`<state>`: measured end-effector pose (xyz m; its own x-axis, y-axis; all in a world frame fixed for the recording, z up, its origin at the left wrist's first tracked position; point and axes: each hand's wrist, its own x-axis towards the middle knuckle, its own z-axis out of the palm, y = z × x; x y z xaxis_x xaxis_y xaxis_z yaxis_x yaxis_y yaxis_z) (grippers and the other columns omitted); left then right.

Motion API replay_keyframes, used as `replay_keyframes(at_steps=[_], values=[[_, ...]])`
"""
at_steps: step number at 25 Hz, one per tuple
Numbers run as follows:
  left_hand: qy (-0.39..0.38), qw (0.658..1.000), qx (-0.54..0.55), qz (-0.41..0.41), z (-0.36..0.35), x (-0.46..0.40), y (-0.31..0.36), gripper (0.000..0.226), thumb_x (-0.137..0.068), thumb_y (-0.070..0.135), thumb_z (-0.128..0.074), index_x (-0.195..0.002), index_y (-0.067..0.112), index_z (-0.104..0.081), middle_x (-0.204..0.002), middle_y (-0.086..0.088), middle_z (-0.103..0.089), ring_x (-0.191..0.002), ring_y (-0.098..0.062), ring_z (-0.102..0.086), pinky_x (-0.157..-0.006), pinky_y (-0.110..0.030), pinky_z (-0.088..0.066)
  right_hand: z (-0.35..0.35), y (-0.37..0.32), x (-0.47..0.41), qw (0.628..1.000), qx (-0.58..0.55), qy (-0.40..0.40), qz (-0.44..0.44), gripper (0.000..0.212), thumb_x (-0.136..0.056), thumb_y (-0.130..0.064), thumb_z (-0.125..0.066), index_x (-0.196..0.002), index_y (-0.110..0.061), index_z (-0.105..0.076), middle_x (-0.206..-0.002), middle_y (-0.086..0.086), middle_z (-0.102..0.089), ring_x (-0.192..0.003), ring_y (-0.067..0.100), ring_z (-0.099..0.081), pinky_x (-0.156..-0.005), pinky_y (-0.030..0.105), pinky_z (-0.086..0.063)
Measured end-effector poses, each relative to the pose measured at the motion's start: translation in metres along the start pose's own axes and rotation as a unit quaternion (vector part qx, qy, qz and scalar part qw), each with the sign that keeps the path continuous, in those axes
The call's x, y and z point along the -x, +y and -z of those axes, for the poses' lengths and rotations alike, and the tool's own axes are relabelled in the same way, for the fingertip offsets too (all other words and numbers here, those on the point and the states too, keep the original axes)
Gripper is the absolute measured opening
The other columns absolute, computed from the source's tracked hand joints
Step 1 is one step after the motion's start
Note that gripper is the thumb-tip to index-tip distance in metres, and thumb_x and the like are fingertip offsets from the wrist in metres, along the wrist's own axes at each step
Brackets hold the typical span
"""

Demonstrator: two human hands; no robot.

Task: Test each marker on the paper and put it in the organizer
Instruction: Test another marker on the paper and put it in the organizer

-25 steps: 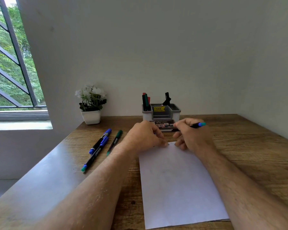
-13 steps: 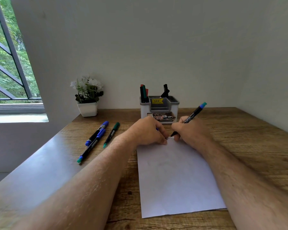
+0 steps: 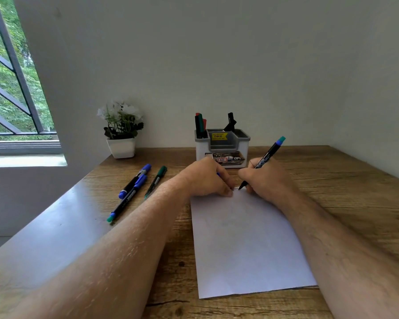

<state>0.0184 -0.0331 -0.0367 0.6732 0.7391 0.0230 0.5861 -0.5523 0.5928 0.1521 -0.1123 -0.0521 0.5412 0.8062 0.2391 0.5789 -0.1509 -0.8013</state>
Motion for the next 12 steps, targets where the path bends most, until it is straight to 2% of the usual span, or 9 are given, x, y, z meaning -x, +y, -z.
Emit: replay_keyframes(at_steps=[2,6,10,12], values=[[-0.003,1.0,0.003,0.001,0.0003,-0.0006,-0.001,0.019,-0.078,0.023,-0.081,-0.096,0.028,-0.078,-0.094,0.01,-0.069,-0.083,-0.001,-0.056,-0.068,-0.02,-0.04,-0.0012,0.0,0.0007,1.0,0.009,0.004,0.001,0.019,-0.082,-0.019,-0.064,-0.064,-0.013,-0.061,-0.065,0.007,-0.07,-0.052,0.009,-0.056,-0.049,0.022,-0.037],[-0.01,1.0,0.016,0.004,0.0003,-0.0001,-0.002,0.018,-0.078,0.022,-0.081,-0.095,0.028,-0.078,-0.095,0.009,-0.071,-0.086,-0.003,-0.059,-0.079,-0.024,-0.043,-0.002,0.0017,-0.0005,1.0,-0.007,0.018,0.0,0.02,-0.078,-0.017,-0.064,-0.061,-0.012,-0.056,-0.067,0.015,-0.068,-0.056,0.018,-0.055,-0.05,0.024,-0.038],[-0.01,1.0,0.018,0.004,0.0,-0.0009,-0.0017,0.018,-0.077,0.022,-0.081,-0.093,0.03,-0.077,-0.093,0.011,-0.07,-0.087,-0.004,-0.058,-0.083,-0.027,-0.044,-0.0023,0.0006,0.0001,1.0,0.019,0.005,0.003,0.016,-0.082,-0.02,-0.064,-0.07,-0.01,-0.065,-0.067,0.007,-0.072,-0.055,0.011,-0.057,-0.05,0.023,-0.038],[-0.011,1.0,0.018,0.006,0.0001,-0.0012,-0.0019,0.018,-0.077,0.022,-0.081,-0.093,0.03,-0.078,-0.095,0.01,-0.07,-0.091,-0.007,-0.059,-0.087,-0.03,-0.045,-0.0033,0.001,-0.0004,1.0,0.014,-0.002,0.005,0.016,-0.081,-0.019,-0.064,-0.068,-0.011,-0.064,-0.066,0.008,-0.071,-0.054,0.012,-0.058,-0.051,0.023,-0.04]])
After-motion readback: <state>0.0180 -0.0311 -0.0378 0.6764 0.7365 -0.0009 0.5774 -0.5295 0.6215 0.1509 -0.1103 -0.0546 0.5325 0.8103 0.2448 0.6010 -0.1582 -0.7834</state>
